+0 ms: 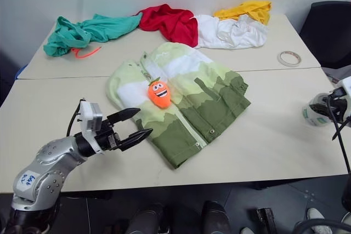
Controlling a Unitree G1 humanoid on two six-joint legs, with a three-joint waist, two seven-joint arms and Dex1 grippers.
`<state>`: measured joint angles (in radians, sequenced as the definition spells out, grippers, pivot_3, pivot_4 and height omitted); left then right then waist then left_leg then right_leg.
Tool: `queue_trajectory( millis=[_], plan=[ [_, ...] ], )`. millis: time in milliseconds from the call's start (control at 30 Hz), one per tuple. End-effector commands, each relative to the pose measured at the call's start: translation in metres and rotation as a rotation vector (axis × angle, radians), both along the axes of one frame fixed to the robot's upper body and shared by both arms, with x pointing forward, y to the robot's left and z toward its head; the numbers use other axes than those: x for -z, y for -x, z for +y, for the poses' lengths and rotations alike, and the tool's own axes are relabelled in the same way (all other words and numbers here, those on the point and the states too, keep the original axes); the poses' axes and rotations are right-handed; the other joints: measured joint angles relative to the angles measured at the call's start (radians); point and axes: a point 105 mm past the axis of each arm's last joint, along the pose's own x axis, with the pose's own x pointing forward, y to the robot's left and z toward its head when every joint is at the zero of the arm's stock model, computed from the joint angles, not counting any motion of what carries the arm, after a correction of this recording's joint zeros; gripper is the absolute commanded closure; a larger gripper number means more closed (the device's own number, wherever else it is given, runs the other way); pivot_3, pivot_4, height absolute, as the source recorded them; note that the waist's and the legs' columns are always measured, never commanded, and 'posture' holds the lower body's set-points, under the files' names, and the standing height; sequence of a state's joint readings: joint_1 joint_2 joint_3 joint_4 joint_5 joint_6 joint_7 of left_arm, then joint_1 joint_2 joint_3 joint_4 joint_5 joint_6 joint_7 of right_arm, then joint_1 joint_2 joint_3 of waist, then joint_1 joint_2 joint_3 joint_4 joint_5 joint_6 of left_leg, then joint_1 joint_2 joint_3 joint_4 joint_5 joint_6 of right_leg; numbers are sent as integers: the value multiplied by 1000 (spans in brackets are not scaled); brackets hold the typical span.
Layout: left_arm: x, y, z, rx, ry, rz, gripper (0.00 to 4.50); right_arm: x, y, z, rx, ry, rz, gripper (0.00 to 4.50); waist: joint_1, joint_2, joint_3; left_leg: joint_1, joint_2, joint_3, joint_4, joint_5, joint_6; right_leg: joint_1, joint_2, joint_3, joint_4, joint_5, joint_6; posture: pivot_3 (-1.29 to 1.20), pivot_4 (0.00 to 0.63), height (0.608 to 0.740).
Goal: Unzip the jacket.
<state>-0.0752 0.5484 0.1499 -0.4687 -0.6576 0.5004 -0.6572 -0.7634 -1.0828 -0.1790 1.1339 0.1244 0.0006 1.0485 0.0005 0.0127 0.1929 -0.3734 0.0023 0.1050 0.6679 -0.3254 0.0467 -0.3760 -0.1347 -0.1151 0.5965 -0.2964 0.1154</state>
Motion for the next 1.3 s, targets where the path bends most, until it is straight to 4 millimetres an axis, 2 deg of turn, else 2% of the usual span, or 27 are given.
queue_trajectory(
  millis=[33, 100, 133, 200, 233, 267, 400, 467, 500, 600, 733, 867, 1000, 1133, 1233, 1300],
  plan=[
    [-3, -6, 22, -111, 5, -50, 0, -37, 12, 2, -95, 70, -191, 630, -1, 0, 0, 0, 0, 0, 0, 0, 0, 0, 0, 0, 0, 0, 0, 0, 150, 740],
    [0, -10, 43, -184, -2, -59, 0, -50, 17, 25, -244, 91, -288, 40, -2, 1, 0, 1, 0, 1, -1, 0, 0, 0, 0, 1, 0, 0, 0, 0, 150, 740],
    [-7, -9, 52, -200, 2, -116, 0, -52, 20, 40, -332, 97, -317, 40, -5, 1, 0, 1, 1, 1, -1, 0, -1, 0, 0, 1, 0, 0, 0, 0, 150, 740],
    [-14, -19, 78, -337, -53, -209, 0, -52, 28, 73, -496, 82, -344, 40, -8, 0, 0, 3, 4, 3, -1, -1, -3, 0, 0, 2, 0, 0, 0, 0, 150, 740],
    [-12, -23, 89, -362, -77, -199, 0, -50, 33, 98, -606, 111, -364, 40, -10, -2, -1, 3, 7, 4, -1, -2, -4, 0, 1, 2, -1, 0, 0, 0, 150, 740],
    [-9, -25, 96, -372, -90, -182, 0, -47, 37, 115, -675, 128, -378, 40, -8, -3, -1, 4, 9, 4, -1, -3, -6, 0, 3, 2, 0, 1, -1, 0, 150, 740],
    [6, -45, 147, -503, -314, -189, 0, -26, 58, 207, -941, 1, -345, 40, -1, -2, -1, 4, 11, 4, -2, -4, -8, -3, 3, 2, 6, -1, -3, 0, 150, 740],
    [2, -56, 162, -553, -318, -192, 0, -20, 65, 232, -991, -43, -327, 40, 2, -2, -1, 1, 11, 5, -2, -4, -8, -7, 3, 3, 8, -1, -4, 0, 150, 740],
    [2, -65, 167, -555, -349, -186, 0, -11, 72, 251, -1039, -85, -287, 40, 9, -2, -1, 0, 11, 5, -2, -4, -8, -8, 2, 2, 9, -1, -4, 0, 150, 740],
    [5, -87, 166, -481, -463, -180, 0, 17, 80, 294, -1089, -184, -136, 40, 25, -10, -4, -2, 9, 5, 0, -4, -6, -11, 0, 1, 10, -1, -4, 0, 150, 740],
    [9, -105, 166, -422, -563, -187, 0, 45, 71, 321, -1095, -167, -13, 40, 21, -12, -5, -5, 6, 10, 1, -5, -4, -16, -2, -2, 13, 0, -5, 0, 150, 740],
    [14, -118, 146, -294, -670, -204, 0, 58, 76, 353, -1164, -208, 45, 40, 10, -15, -5, -8, 7, 14, 2, -4, -2, -21, 1, -14, 16, 0, -4, 0, 150, 740],
    [35, -125, 123, -139, -823, -157, 0, 85, 87, 371, -1217, -196, 156, 40, 2, -15, -5, -17, 7, 14, 10, -5, 0, -28, 1, -21, 21, 0, -4, 0, 150, 740],
    [29, -140, 104, -163, -800, -206, 0, 100, 77, 383, -1186, -107, 109, 40, 1, -17, -6, -16, 3, 15, 15, -5, 5, -26, -3, -19, 23, 2, -1, 0, 150, 740],
    [30, -145, 86, -122, -747, -185, 0, 101, 74, 384, -1180, -69, 60, 621, 6, -19, -8, -14, -1, 13, 15, -3, 8, -22, -9, -21, 25, 3, 0, 0, 150, 740],
    [33, -147, 78, -101, -730, -167, 0, 98, 69, 380, -1141, -64, 23, 1337, 13, -19, -8, -14, -4, 12, 15, -3, 8, -22, -12, -21, 26, 3, 0, 0, 150, 740]
  ],
)
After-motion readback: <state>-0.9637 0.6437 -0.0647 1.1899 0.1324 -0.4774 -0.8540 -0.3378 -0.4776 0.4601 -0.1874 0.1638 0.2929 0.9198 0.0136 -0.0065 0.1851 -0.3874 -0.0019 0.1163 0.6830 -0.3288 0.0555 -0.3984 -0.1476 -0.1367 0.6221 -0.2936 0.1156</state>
